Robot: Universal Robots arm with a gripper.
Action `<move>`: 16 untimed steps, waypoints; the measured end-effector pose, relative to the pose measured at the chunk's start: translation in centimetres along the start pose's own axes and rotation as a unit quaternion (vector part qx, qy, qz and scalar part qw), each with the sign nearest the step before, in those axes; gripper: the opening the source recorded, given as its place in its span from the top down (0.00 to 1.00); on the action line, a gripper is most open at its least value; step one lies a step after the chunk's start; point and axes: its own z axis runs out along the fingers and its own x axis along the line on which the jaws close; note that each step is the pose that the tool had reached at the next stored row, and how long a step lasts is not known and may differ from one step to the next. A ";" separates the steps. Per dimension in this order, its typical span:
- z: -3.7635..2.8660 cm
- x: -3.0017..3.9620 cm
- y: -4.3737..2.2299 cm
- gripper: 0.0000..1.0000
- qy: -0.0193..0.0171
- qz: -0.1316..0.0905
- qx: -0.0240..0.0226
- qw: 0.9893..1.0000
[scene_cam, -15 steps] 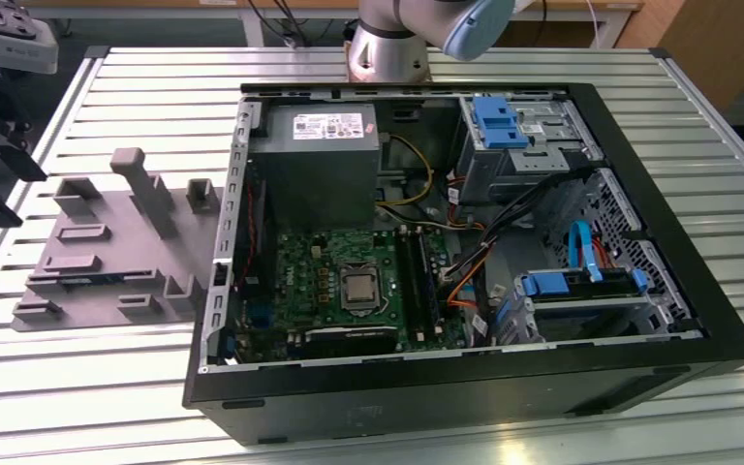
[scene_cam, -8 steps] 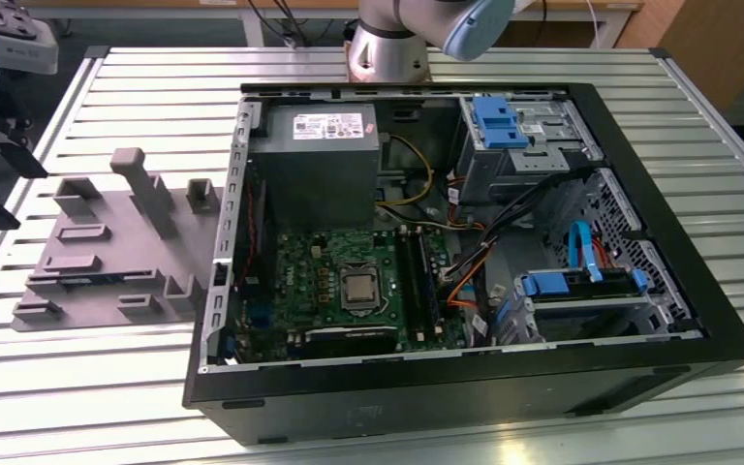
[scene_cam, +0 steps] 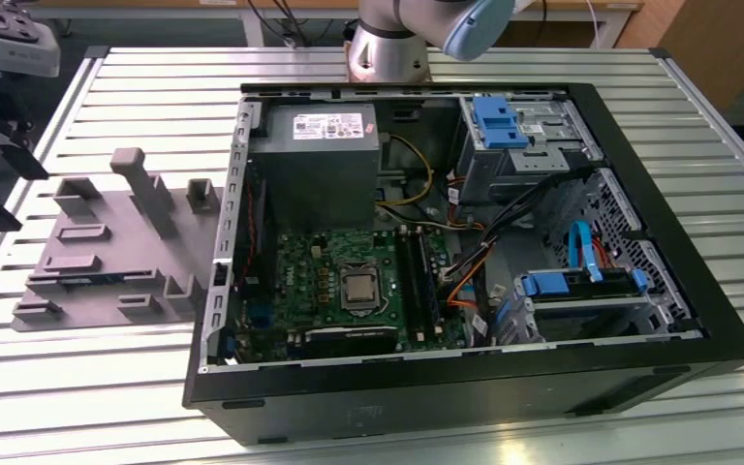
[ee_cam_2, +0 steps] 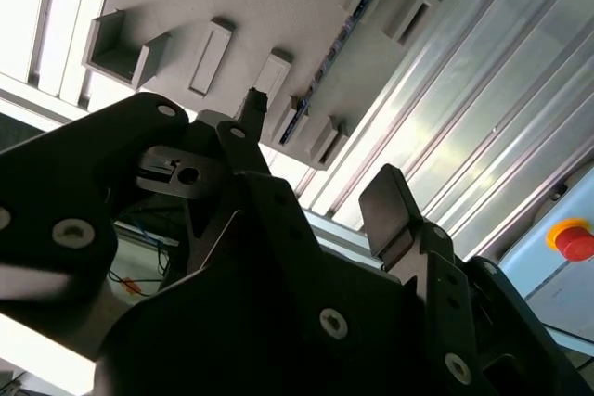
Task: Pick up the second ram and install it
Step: 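Pick up the second ram and move it above second insertion slot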
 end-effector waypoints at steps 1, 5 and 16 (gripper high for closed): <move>0.05 0.00 0.00 0.33 0.000 0.000 0.000 1.000; 0.56 0.01 0.00 0.33 0.000 0.000 0.000 1.000; 0.66 0.01 0.00 0.33 0.000 0.000 0.000 1.000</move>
